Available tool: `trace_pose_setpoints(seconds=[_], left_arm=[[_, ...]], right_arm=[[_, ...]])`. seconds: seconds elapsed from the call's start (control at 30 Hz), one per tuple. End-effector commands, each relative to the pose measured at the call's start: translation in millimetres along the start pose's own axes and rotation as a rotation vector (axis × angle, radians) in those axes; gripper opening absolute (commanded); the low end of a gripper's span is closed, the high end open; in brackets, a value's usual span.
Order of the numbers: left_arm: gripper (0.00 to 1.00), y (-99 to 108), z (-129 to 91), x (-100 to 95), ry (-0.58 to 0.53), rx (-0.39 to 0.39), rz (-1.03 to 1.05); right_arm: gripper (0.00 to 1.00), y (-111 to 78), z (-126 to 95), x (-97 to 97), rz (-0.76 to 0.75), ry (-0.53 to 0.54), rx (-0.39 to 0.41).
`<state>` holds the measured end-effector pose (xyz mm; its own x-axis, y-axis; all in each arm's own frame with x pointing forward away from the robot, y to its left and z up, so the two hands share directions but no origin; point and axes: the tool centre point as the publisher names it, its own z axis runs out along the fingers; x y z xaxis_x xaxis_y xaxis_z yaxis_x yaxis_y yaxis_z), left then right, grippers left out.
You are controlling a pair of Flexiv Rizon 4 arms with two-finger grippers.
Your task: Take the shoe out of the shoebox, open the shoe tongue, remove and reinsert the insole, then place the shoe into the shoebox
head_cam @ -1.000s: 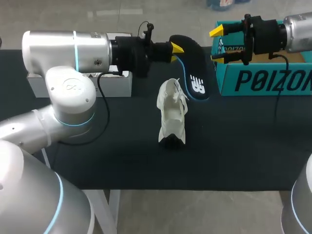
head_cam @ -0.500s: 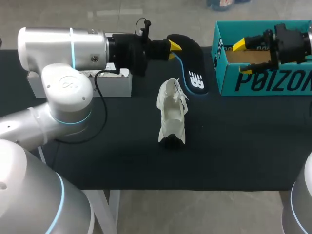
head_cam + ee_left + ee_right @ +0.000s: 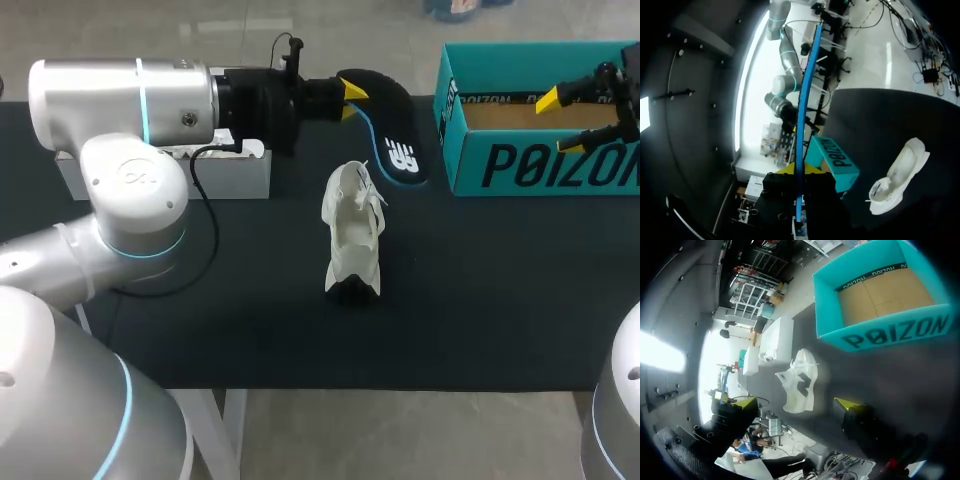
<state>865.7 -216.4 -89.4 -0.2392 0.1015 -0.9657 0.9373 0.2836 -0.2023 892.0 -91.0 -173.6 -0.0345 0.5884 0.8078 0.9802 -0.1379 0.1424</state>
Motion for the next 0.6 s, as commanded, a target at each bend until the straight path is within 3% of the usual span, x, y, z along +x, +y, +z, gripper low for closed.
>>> trace_pose_setpoints(seconds=[0.03, 0.57, 0.6], left_arm=[[0.00, -3.0, 2.3, 1.0, -0.002, -0.007, 0.001], [0.00, -3.0, 2.3, 1.0, -0.002, -0.007, 0.001], [0.00, -10.6, -1.8, 2.3, 0.003, 0.001, 0.003]], right_arm=[[1.00, -6.4, -0.5, 4.6, 0.002, -0.013, -0.013], [1.00, -6.4, -0.5, 4.6, 0.002, -0.013, -0.013], [1.00, -6.4, -0.5, 4.6, 0.002, -0.013, -0.013]])
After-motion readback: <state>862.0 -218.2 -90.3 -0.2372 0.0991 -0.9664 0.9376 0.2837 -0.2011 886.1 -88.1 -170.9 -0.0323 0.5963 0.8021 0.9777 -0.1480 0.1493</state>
